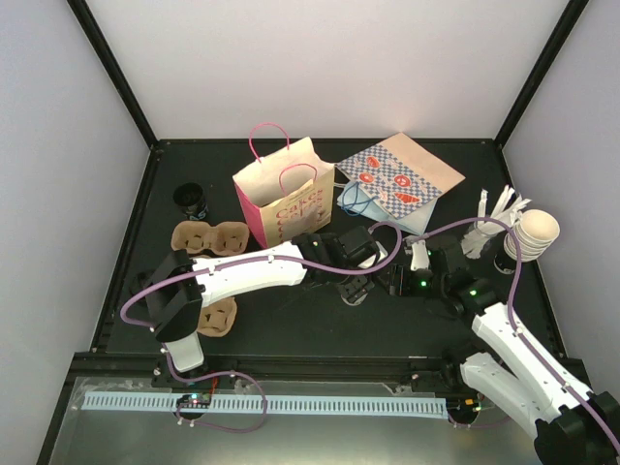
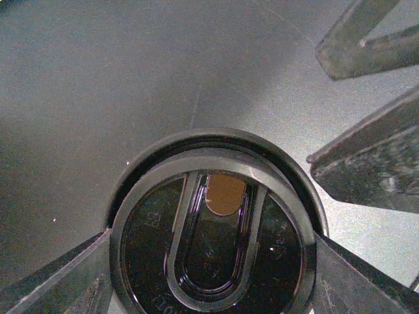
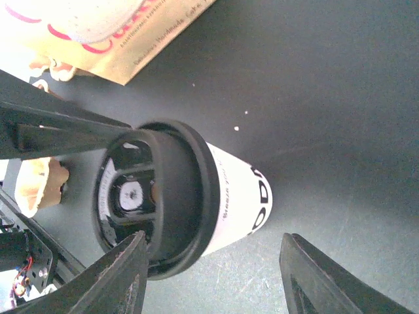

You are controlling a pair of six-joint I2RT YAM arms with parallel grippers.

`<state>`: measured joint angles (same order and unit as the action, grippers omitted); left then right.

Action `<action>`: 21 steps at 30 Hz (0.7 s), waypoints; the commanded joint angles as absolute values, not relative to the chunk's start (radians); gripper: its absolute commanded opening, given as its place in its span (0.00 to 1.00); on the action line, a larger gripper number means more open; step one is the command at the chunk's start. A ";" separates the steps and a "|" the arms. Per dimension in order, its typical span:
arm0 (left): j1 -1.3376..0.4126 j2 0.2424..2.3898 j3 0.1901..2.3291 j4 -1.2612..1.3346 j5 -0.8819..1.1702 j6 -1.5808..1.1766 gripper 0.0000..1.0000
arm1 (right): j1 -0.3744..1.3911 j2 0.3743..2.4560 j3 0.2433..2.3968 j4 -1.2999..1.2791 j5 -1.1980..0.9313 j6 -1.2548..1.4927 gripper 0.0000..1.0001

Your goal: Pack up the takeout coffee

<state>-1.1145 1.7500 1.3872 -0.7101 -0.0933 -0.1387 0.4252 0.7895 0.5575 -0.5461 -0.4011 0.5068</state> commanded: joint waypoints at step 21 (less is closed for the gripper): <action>-1.124 1.774 1.390 -0.760 -0.058 -0.150 0.78 | 0.426 0.849 0.488 -0.451 -0.472 0.555 0.49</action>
